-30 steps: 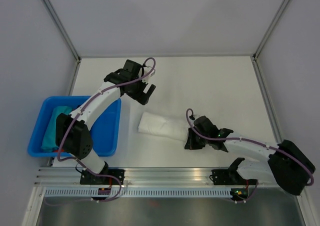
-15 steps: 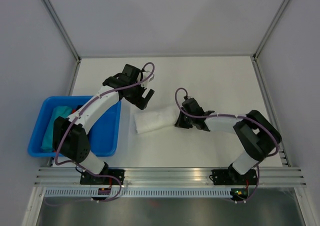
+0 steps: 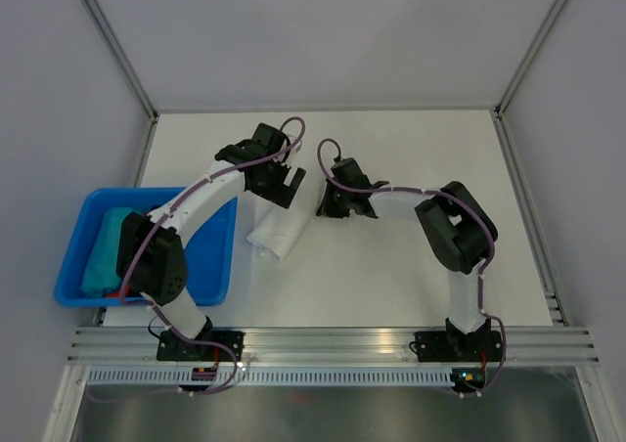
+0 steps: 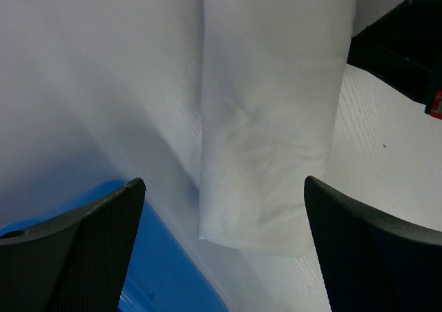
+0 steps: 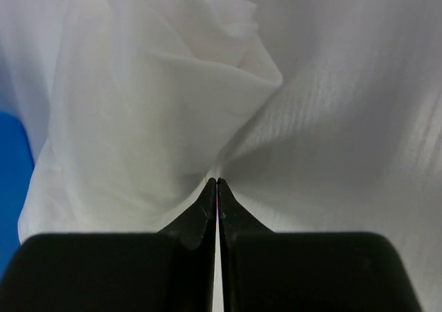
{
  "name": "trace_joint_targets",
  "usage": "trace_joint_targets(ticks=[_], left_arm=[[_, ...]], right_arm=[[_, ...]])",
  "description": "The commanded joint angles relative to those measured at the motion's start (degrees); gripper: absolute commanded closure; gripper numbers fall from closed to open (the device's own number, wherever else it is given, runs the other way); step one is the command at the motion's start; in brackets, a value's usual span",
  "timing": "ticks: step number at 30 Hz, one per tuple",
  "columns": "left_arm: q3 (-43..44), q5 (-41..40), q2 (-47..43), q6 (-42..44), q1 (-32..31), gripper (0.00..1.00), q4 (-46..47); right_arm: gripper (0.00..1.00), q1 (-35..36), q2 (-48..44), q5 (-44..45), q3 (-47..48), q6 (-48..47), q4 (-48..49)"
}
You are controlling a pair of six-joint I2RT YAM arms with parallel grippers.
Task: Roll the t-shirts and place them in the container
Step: Place the rolled tshirt into the container
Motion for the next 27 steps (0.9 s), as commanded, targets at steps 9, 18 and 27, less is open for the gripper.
trace_joint_targets(ticks=[9,18,27], left_arm=[[9.57,-9.5,13.57,-10.32,-5.48,0.0,-0.64],[12.03,-0.66,20.08,-6.2,-5.47,0.0,0.14],[8.52,4.09,20.79,-5.75,-2.75,0.0,0.5]], right_arm=[[0.31,-4.17,-24.67,13.8,-11.44,-0.7,-12.17],[0.29,-4.88,-33.57,18.73,-20.42,-1.59,-15.79],[0.28,-4.88,-35.15,18.38,-22.71,-1.59,-14.74]])
